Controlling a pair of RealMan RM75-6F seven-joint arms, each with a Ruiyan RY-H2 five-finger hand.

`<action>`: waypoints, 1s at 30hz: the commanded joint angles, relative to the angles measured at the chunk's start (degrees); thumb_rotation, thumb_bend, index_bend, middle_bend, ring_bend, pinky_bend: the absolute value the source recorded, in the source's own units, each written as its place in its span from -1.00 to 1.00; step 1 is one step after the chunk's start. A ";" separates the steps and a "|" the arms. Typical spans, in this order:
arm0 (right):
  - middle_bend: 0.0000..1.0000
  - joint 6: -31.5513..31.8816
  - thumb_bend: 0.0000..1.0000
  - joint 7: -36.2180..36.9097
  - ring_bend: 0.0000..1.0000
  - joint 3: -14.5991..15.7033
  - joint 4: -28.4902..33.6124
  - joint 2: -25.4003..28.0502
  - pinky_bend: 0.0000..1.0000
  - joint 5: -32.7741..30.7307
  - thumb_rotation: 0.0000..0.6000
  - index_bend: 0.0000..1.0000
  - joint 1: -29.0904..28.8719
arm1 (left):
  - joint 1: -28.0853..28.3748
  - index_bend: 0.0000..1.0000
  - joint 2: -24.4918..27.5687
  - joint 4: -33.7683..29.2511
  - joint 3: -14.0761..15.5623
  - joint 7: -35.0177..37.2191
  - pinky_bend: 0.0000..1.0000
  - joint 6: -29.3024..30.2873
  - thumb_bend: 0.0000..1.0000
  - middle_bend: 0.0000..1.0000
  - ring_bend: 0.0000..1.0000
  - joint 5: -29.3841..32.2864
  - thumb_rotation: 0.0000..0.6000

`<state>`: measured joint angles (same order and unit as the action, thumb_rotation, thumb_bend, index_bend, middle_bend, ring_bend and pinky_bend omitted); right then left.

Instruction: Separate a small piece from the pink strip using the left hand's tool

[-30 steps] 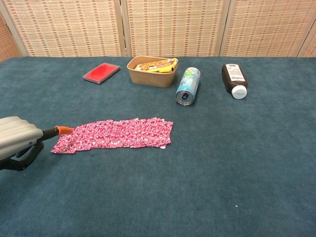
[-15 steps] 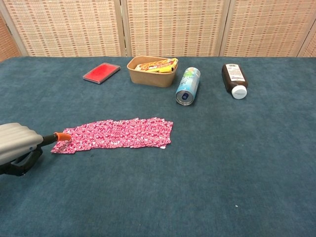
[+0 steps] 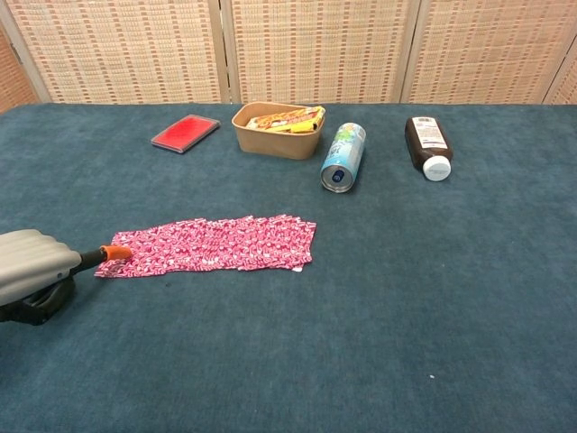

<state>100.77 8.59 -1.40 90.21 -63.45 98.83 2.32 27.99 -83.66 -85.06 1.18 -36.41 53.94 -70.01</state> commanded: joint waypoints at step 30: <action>-1.00 -0.11 -0.62 0.00 -1.00 -0.03 0.07 0.02 -0.58 -0.12 1.00 -1.00 0.04 | -0.18 -0.67 4.81 -6.09 -0.11 -9.24 0.30 6.10 0.69 0.41 0.30 17.70 1.00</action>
<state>100.66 8.53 -1.44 90.32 -63.48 98.75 2.34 27.70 -79.05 -90.75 1.06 -46.16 59.81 -51.95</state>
